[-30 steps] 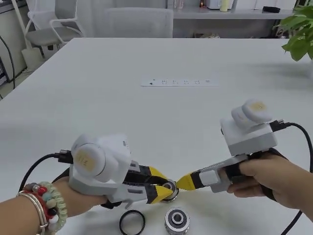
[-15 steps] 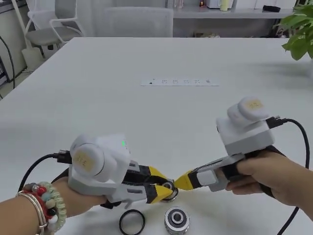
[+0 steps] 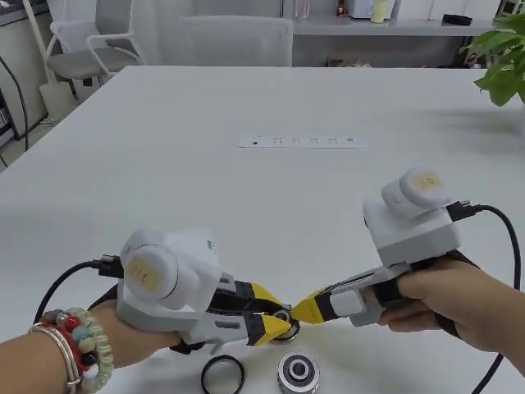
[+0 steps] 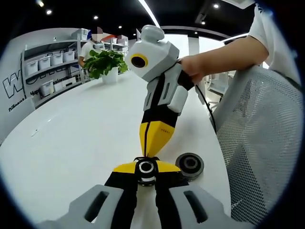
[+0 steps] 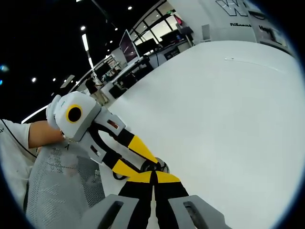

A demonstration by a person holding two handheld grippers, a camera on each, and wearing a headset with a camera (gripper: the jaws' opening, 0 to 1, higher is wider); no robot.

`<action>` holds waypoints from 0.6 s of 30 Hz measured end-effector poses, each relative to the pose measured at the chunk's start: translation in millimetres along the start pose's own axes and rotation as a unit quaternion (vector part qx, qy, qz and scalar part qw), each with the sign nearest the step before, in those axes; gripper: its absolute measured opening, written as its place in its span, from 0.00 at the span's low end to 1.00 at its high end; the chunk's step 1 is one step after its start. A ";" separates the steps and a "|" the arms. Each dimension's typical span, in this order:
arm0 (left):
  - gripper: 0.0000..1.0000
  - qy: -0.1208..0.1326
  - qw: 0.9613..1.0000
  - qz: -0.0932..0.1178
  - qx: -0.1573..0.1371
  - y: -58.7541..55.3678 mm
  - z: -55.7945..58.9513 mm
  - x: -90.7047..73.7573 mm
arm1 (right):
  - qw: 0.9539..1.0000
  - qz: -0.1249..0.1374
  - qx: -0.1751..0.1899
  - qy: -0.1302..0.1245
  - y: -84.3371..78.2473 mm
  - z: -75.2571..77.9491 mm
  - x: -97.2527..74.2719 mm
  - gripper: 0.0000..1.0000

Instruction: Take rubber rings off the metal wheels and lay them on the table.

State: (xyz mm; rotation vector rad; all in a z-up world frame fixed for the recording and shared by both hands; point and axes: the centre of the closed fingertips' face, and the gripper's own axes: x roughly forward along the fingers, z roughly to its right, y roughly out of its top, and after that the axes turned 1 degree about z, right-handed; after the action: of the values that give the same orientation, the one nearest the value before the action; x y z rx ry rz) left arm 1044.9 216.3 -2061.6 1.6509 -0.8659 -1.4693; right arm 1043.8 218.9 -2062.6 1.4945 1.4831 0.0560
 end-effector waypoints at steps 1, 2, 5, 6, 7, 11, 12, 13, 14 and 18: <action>0.08 0.000 1.000 0.000 0.000 0.0 0.0 0.0 | 1.000 0.000 0.000 0.000 0.2 0.1 0.1 0.00; 0.08 0.000 1.000 0.000 0.000 0.1 0.0 0.0 | 1.000 0.000 -0.001 0.000 0.3 0.2 0.2 0.00; 0.08 0.001 1.000 0.000 0.001 0.1 -0.1 0.1 | 1.000 0.001 0.000 0.001 1.1 0.0 0.0 0.00; 0.08 0.001 1.000 0.000 0.001 0.2 -0.2 0.1 | 1.000 0.002 0.000 0.002 1.4 -0.2 -0.2 0.00; 0.08 0.001 1.000 0.000 0.001 0.2 -0.2 0.1 | 1.000 0.003 0.002 0.002 1.8 -0.2 -0.4 0.00; 0.08 0.001 1.000 0.000 0.000 0.1 -0.4 0.1 | 1.000 0.005 0.003 0.004 2.7 -1.1 -0.3 0.00; 0.08 0.001 1.000 0.000 0.001 0.1 -0.5 0.1 | 1.000 0.005 0.003 0.005 3.0 -1.6 -0.3 0.00; 0.08 0.001 1.000 0.000 0.000 0.0 -0.5 0.1 | 1.000 0.007 0.004 0.007 3.7 -2.5 -0.4 0.00; 0.08 0.001 1.000 0.000 0.000 0.0 -0.5 0.1 | 1.000 0.007 0.005 0.008 4.0 -3.1 -0.4 0.00; 0.08 0.001 1.000 0.000 -0.001 0.0 -0.5 0.1 | 0.999 0.024 0.011 0.024 11.4 -10.0 -0.1 0.00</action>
State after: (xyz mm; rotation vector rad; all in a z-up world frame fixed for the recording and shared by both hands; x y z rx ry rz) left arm 1045.3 216.3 -2061.7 1.6515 -0.8635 -1.4669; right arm 1045.8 227.4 -2050.2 1.5559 1.4891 0.1057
